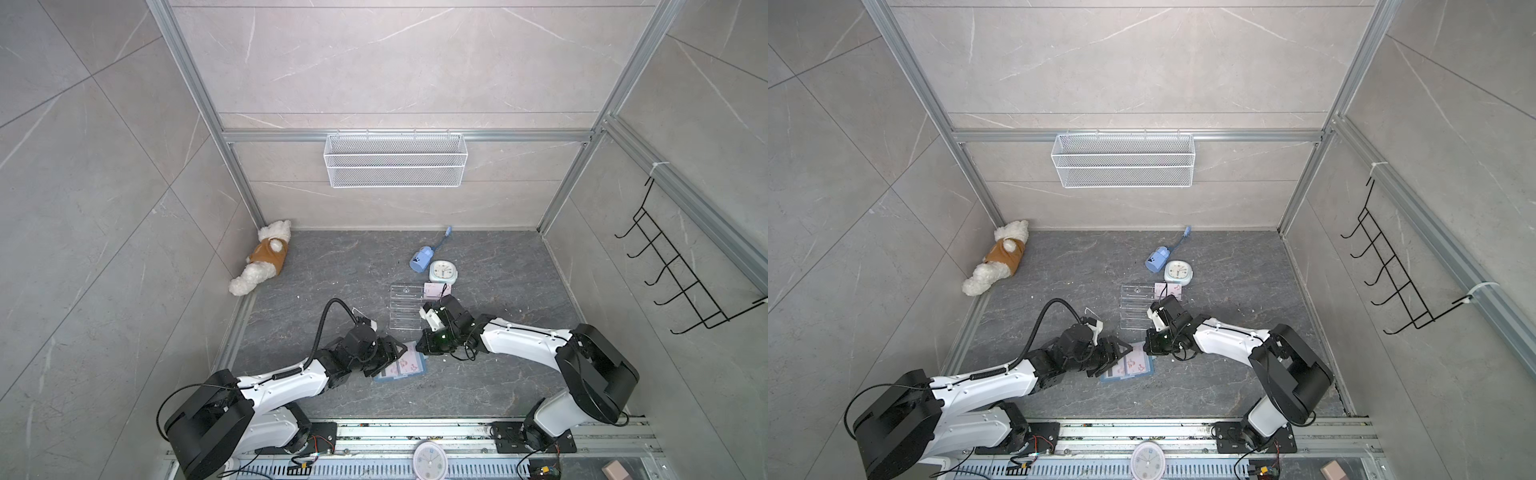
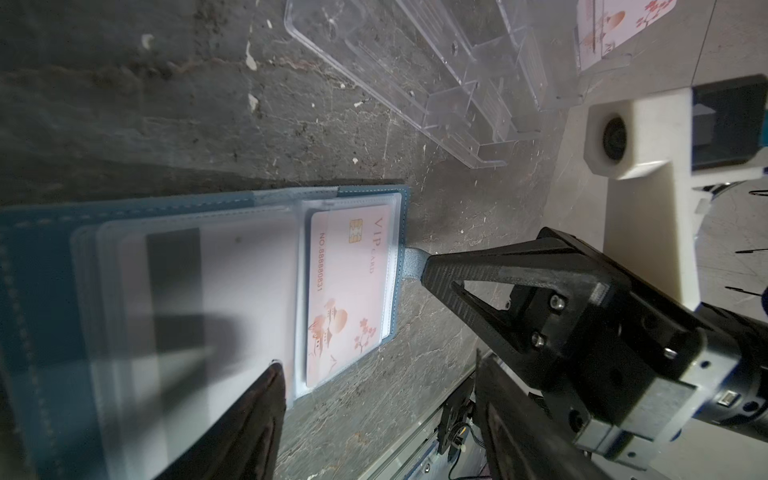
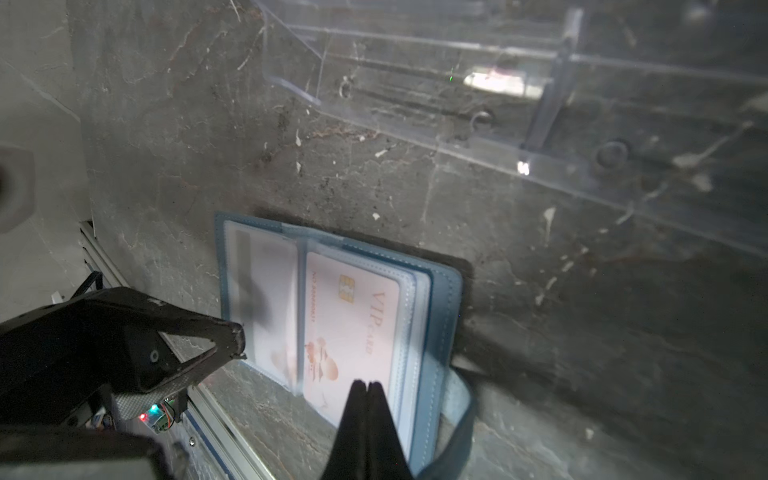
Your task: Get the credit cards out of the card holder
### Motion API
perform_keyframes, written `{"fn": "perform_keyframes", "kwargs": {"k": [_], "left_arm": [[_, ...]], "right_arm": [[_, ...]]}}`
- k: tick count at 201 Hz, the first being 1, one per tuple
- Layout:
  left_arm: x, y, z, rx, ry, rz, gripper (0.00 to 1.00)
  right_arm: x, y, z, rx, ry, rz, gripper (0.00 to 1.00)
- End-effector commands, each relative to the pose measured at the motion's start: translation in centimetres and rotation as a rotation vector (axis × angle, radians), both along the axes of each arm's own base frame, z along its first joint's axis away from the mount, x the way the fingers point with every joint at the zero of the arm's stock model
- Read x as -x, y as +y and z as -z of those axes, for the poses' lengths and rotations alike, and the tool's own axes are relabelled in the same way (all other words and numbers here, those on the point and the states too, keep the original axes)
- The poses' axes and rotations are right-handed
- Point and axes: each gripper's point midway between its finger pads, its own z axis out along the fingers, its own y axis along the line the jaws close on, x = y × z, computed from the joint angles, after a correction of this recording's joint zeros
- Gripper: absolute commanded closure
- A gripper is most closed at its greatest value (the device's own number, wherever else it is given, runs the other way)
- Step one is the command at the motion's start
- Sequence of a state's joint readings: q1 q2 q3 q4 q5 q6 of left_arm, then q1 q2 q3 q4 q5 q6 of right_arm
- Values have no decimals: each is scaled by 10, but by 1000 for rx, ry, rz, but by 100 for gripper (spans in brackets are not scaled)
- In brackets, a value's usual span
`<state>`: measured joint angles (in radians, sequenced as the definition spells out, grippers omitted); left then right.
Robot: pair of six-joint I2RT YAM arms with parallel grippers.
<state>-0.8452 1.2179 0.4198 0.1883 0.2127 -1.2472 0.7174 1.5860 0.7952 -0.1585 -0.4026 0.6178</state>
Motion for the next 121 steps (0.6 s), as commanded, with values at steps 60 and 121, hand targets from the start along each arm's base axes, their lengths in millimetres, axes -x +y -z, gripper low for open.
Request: {"fn": "perform_keyframes", "kwargs": {"k": [60, 121], "left_arm": [[0, -4, 11, 1, 22, -15, 33], [3, 0, 20, -5, 34, -25, 35]], "right_arm": [[6, -2, 15, -10, 38, 14, 100], [10, -3, 21, -17, 53, 23, 100]]}}
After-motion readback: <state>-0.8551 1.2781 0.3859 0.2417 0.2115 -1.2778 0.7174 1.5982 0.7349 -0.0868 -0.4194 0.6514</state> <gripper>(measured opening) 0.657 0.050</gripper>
